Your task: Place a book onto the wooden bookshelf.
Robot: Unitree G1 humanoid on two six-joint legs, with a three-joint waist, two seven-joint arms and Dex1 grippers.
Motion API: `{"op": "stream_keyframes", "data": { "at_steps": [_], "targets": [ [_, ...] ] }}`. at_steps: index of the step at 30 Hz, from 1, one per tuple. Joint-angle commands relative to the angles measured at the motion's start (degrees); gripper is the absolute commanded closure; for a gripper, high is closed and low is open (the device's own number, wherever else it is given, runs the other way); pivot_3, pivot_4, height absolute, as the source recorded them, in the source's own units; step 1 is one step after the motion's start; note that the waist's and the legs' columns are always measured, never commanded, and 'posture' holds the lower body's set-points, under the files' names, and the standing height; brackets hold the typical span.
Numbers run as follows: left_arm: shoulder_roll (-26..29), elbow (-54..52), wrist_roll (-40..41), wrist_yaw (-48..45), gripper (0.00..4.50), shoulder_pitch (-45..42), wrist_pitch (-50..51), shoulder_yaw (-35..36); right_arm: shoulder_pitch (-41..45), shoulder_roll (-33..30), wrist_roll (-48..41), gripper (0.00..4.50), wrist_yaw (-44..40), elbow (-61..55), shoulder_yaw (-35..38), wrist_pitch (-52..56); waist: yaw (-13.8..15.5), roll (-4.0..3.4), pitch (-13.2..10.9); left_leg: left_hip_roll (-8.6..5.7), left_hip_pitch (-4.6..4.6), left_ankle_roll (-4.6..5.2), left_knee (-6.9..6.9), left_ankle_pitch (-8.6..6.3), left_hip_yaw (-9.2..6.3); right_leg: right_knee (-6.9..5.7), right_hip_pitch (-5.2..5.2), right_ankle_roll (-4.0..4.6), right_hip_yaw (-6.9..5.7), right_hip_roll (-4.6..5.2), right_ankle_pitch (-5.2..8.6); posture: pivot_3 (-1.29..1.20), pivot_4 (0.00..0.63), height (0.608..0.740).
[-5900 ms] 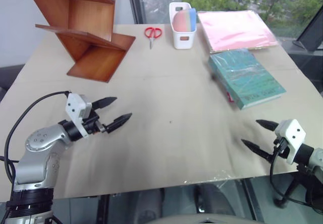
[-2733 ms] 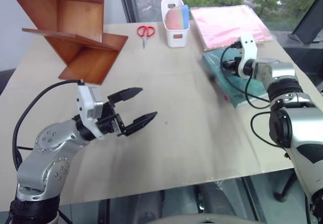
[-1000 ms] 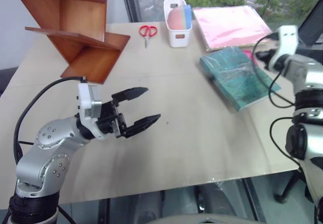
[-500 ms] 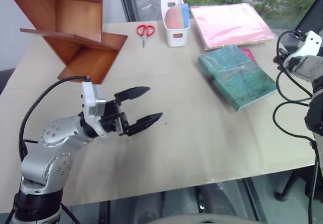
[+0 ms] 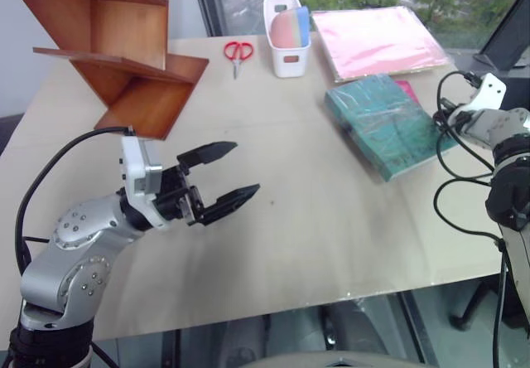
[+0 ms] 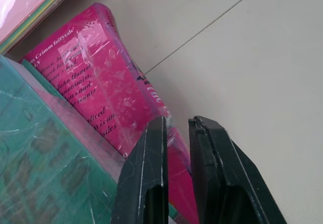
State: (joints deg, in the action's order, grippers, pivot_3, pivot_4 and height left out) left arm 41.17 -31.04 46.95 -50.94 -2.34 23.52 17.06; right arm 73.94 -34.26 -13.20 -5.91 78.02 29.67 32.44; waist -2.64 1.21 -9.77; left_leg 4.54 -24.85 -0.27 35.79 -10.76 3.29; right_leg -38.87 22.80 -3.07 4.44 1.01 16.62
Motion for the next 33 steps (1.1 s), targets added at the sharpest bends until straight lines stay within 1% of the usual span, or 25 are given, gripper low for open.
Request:
{"op": "stream_keyframes", "data": {
  "at_steps": [1, 16, 33],
  "targets": [
    [0.6, -2.9, 0.9, 0.4, 0.00, 0.1, -0.1, 1.2, -0.9, 1.0, 0.5, 3.76, -1.1, -0.3, -0.6, 1.3, 0.0, 0.01, 0.0, 0.00, 0.01, 0.00, 0.00, 0.00, 0.00, 0.00, 0.00, 0.00, 0.00, 0.00, 0.00, 0.00, 0.150, 0.740],
    [0.3, -1.8, 0.6, 0.1, 0.00, -0.9, -0.1, 0.0, -1.3, 1.9, 1.6, 3.76, -3.7, -0.6, -1.7, 3.2, -0.6, 0.07, 0.0, 0.01, 0.04, 0.00, 0.00, 0.00, -0.01, 0.00, -0.05, 0.00, 0.00, -0.01, 0.00, 0.00, 0.150, 0.740],
    [-0.8, 0.1, -0.4, -0.7, 0.00, -2.9, -0.8, -2.4, 0.1, 0.6, 2.2, 3.76, -7.0, -1.4, -3.7, 5.6, -0.8, 0.08, 0.1, 0.01, 0.06, 0.00, 0.00, 0.00, -0.01, 0.00, -0.07, 0.00, -0.01, -0.01, 0.00, 0.00, 0.150, 0.740]
  ]
}}
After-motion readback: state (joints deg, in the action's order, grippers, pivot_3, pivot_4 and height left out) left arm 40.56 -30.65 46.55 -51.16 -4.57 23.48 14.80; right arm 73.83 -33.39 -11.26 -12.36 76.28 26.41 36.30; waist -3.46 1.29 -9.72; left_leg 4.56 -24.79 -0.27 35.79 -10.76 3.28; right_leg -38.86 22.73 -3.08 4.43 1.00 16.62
